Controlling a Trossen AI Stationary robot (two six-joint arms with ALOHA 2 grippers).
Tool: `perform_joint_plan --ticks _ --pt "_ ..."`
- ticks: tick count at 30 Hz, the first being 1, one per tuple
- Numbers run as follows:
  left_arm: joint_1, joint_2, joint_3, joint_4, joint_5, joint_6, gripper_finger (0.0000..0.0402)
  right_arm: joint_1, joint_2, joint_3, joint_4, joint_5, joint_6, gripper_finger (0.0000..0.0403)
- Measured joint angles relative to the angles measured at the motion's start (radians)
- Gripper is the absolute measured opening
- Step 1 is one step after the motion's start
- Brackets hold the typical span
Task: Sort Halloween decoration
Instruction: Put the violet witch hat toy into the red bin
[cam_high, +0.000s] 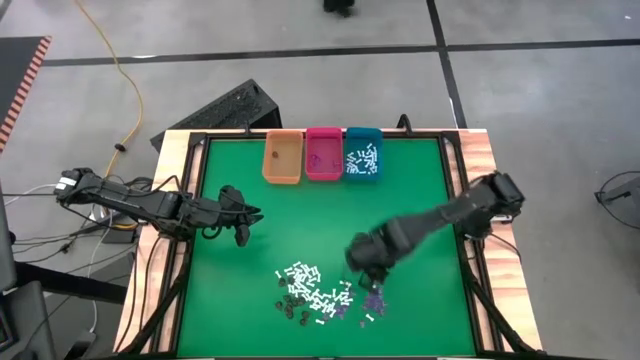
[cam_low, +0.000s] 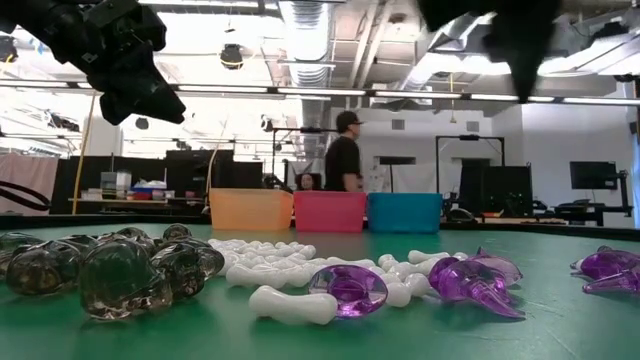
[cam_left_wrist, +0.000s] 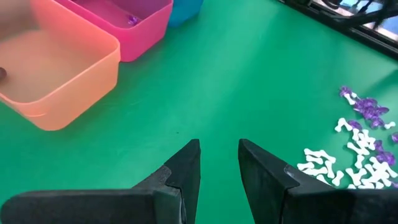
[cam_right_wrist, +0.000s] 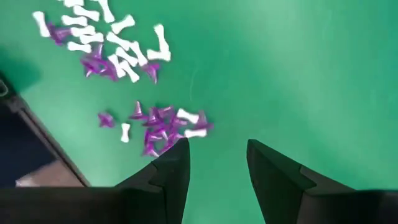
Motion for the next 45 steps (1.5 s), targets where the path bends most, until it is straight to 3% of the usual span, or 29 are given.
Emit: perform_joint_plan --ticks 6,12,24,38,45 --pt "0.000 0.000 0.000 0.022 -0.001 0.004 0.0099 0.165 0.045 -0.012 0.007 0.154 0.414 0.0186" --pt "0.000 0.000 0.000 0.024 -0.001 -0.001 0.0099 0.178 0.126 -0.012 0.003 0.159 0.573 0.0186" --pt "0.000 0.000 0.000 0.021 -0.002 0.012 0.0099 0.154 0.228 -0.015 0.001 0.079 0.589 0.0186" --pt "0.000 0.000 0.000 0.019 -0.006 0.012 0.0099 0.138 0.215 -0.193 0.318 -0.007 0.608 0.0186" --pt "0.000 0.000 0.000 0.020 -0.008 0.012 0.0099 0.137 0.211 -0.219 0.326 -0.006 0.634 0.0156"
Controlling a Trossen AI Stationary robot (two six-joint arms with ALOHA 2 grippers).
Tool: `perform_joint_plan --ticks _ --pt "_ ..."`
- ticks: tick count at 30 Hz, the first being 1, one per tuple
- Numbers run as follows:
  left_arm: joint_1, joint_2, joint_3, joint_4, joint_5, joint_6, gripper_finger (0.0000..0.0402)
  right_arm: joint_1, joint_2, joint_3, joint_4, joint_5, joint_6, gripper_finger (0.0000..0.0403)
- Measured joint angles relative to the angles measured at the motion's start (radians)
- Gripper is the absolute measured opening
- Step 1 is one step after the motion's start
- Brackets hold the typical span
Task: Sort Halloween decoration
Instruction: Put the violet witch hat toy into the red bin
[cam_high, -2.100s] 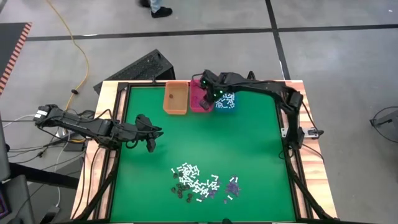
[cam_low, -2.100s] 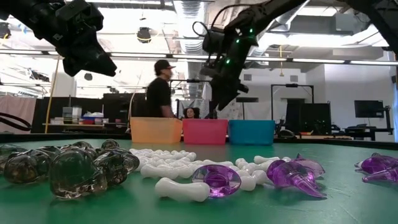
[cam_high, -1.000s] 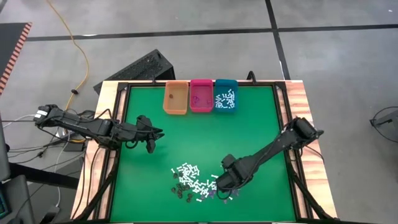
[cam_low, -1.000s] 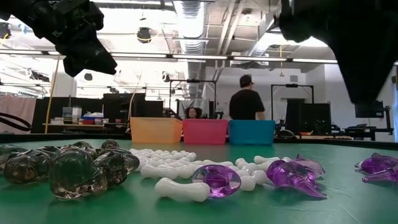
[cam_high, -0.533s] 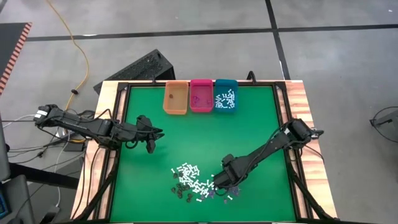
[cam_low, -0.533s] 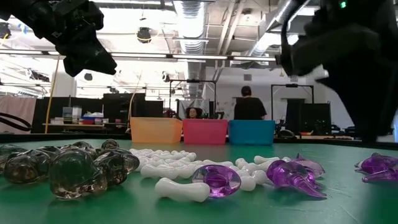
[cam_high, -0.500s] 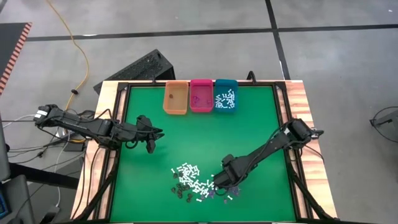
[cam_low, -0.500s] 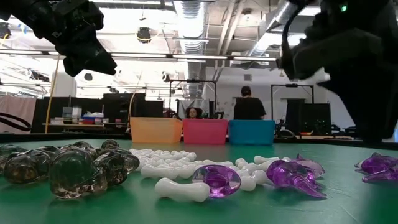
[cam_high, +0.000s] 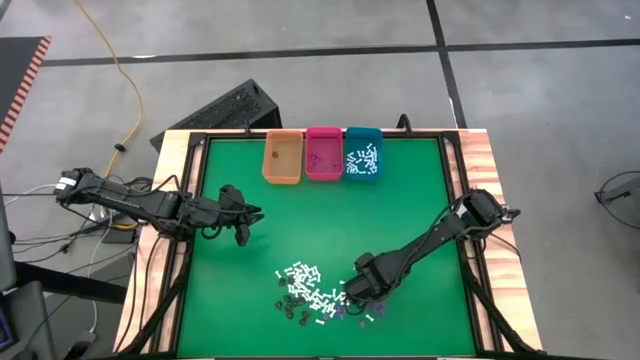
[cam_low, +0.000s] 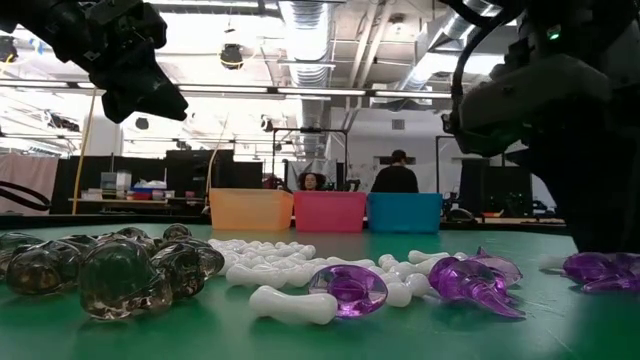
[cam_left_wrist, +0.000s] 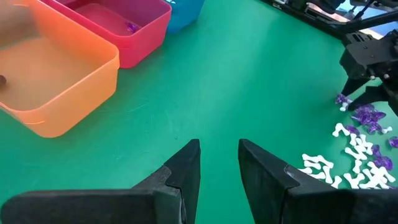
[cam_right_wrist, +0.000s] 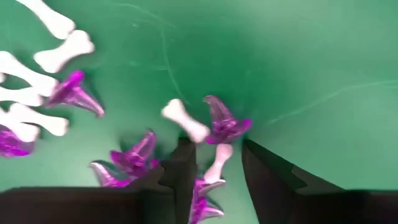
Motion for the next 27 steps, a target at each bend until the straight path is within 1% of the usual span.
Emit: perform_joint_plan --ticks 10,12,20,25,27 --pt "0.000 0.000 0.000 0.000 -0.005 -0.004 0.0099 -0.048 0.001 -0.003 -0.013 0.023 -0.107 0.0035" --pt "0.000 0.000 0.000 0.000 -0.009 -0.006 0.0099 -0.058 0.001 -0.003 -0.010 0.023 -0.136 0.0017" --pt "0.000 0.000 0.000 0.000 -0.016 -0.007 0.0099 -0.091 0.002 0.004 -0.013 0.033 -0.205 0.0022" --pt "0.000 0.000 0.000 0.000 -0.017 -0.007 0.0099 -0.124 0.005 0.045 -0.032 0.097 -0.270 0.0016" --pt "0.000 0.000 0.000 0.000 -0.017 -0.007 0.0099 -0.143 0.005 0.066 -0.059 0.107 -0.303 0.0016"
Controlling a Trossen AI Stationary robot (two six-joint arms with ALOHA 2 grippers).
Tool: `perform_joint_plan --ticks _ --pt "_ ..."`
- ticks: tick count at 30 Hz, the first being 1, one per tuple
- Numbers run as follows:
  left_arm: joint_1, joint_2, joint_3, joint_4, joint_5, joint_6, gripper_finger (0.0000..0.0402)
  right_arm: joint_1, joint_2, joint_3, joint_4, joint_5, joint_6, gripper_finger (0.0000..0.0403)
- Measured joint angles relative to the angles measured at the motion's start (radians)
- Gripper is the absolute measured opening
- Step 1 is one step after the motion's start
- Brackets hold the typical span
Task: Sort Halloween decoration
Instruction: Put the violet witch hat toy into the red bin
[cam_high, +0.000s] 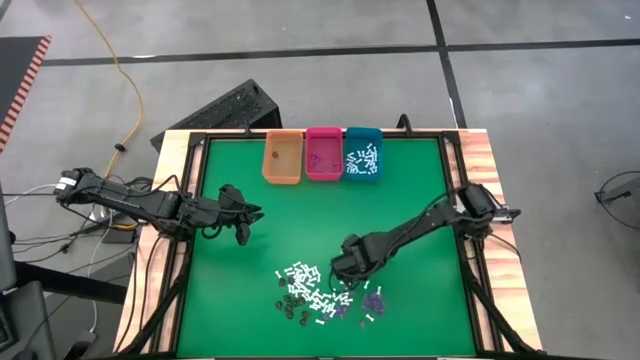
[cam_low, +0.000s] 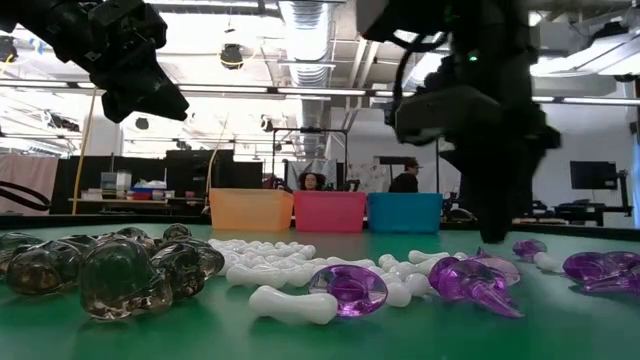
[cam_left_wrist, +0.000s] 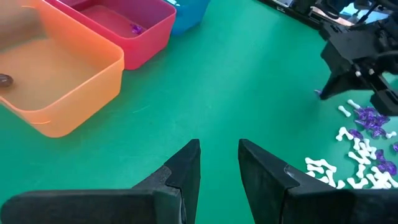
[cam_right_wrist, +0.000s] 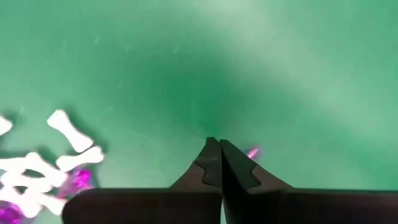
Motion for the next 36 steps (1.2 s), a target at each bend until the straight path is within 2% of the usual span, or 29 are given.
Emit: perform_joint_plan --ticks 4,8,10,19,22,36 --pt "0.000 0.000 0.000 -0.001 0.000 0.000 0.0099 -0.043 0.000 0.045 -0.046 0.013 -0.075 0.0016" --pt "0.000 0.000 0.000 -0.021 0.000 0.000 0.0099 -0.066 0.000 0.077 -0.063 0.013 -0.220 0.0023" --pt "0.000 0.000 0.000 -0.030 0.000 0.000 0.0099 -0.045 0.000 0.085 -0.084 0.015 -0.289 0.0050" --pt "0.000 0.000 0.000 -0.034 -0.002 0.008 0.0099 0.059 -0.027 0.080 -0.159 -0.032 -0.507 0.0219" --pt "0.000 0.000 0.000 -0.029 -0.006 0.004 0.0099 0.053 -0.026 0.077 -0.160 -0.005 -0.548 0.0249" --pt "0.000 0.000 0.000 -0.030 -0.001 -0.017 0.0099 0.011 -0.173 -0.194 0.124 -0.022 -0.554 0.0244"
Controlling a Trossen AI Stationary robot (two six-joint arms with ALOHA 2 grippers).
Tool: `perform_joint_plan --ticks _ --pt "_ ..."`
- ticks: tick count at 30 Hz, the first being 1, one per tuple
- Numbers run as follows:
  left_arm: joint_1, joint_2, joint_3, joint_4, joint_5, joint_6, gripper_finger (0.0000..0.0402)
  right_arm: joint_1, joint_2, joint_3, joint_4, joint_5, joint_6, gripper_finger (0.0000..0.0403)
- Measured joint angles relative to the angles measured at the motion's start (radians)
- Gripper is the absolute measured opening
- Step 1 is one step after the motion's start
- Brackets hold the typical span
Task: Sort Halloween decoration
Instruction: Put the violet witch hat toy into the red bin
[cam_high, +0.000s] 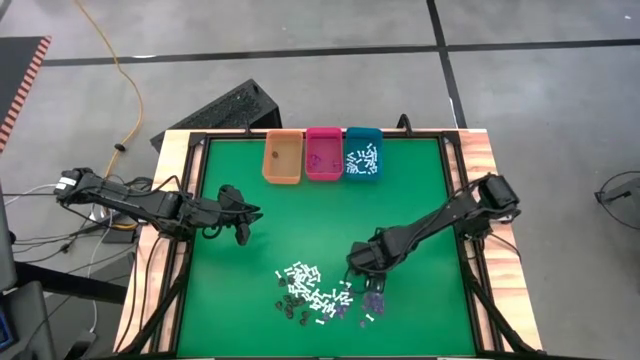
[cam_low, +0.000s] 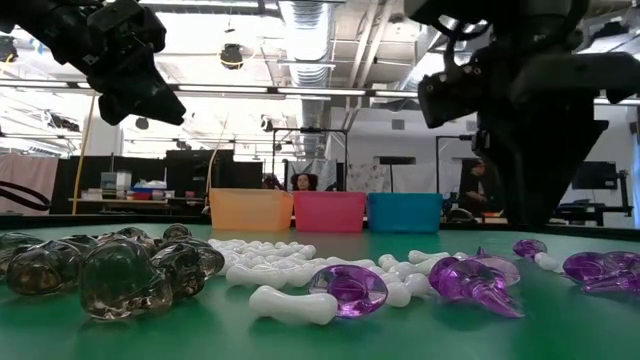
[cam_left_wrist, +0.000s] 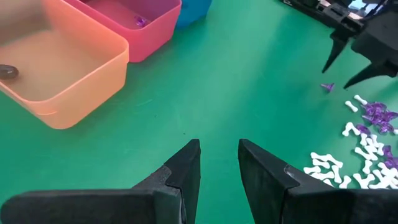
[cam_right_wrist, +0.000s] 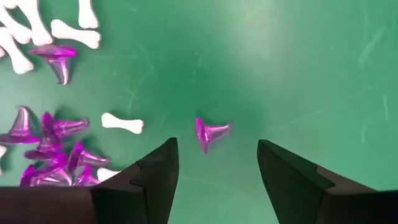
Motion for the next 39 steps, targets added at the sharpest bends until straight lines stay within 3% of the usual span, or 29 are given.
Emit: perform_joint_plan --ticks 14,17,24,28,39 --pt "0.000 0.000 0.000 0.000 -0.034 -0.017 0.0099 0.012 -0.022 -0.158 0.192 0.085 0.042 0.0236" --pt "0.000 0.000 0.000 0.000 -0.052 -0.019 0.0099 0.012 -0.022 -0.159 0.189 0.098 0.031 0.0204" --pt "0.000 0.000 0.000 0.000 -0.067 -0.021 0.0099 0.015 -0.021 -0.161 0.193 0.112 0.015 0.0073" --pt "0.000 0.000 0.000 0.001 -0.067 -0.021 0.0099 0.013 -0.024 -0.160 0.198 0.112 -0.001 0.0018" --pt "0.000 0.000 0.000 0.001 -0.066 -0.021 0.0099 -0.093 -0.170 -0.163 0.259 0.217 -0.070 0.0017"
